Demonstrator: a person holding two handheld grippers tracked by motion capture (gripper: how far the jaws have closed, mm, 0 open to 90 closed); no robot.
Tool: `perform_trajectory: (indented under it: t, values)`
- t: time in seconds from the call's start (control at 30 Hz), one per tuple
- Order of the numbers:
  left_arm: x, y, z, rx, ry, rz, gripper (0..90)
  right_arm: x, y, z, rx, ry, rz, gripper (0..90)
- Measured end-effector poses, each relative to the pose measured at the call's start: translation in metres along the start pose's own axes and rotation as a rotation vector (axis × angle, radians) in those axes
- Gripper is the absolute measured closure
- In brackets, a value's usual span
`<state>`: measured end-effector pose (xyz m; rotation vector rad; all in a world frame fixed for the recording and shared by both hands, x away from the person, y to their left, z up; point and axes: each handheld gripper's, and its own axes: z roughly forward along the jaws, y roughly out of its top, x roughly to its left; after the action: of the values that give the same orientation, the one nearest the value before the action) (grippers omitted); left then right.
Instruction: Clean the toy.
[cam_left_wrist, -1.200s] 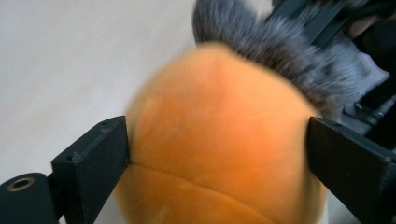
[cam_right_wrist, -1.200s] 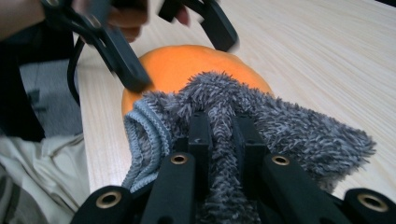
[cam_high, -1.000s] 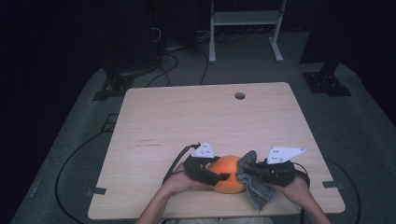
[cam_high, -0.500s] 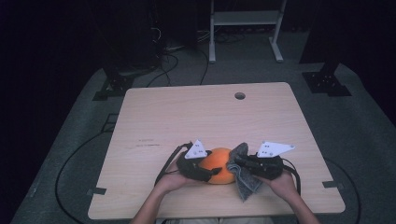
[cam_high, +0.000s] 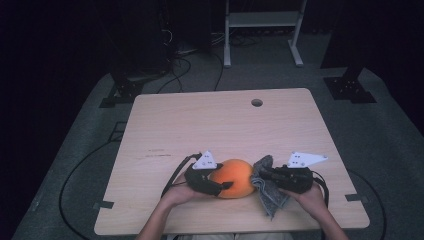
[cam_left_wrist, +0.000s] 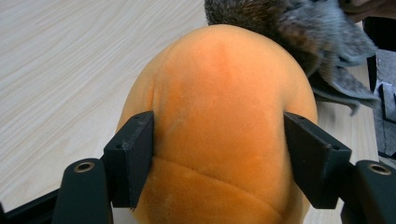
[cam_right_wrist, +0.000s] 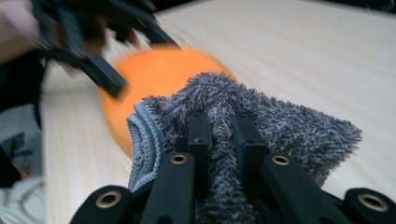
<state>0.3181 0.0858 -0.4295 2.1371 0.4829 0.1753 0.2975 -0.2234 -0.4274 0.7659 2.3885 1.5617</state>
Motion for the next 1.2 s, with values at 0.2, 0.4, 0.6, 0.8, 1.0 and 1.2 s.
perform_trajectory:
  t: [0.2,0.4,0.6,0.8,1.0,1.2]
  values:
    - [0.000,0.000,-0.001,0.001,0.000,0.000,29.2,-0.002,-0.008,0.012,0.077,-0.001,0.007,79.3]
    - [0.000,0.000,0.002,-0.015,-0.013,-0.003,24.7,-0.016,-0.025,0.006,0.151,-0.019,0.055,79.3]
    - [-0.011,0.006,0.008,0.008,-0.014,0.060,23.8,0.000,0.004,-0.001,0.013,0.015,-0.007,79.3]
    - [-0.009,0.012,-0.001,0.009,-0.053,0.052,15.6,0.012,0.011,0.018,0.034,0.025,-0.062,79.3]
    - [0.004,0.008,0.006,0.126,-0.076,-0.095,6.6,0.011,0.003,0.013,0.035,0.033,-0.041,79.2]
    - [-0.005,0.011,0.002,0.033,-0.025,-0.041,29.6,0.008,0.005,0.008,0.041,0.009,-0.046,79.3]
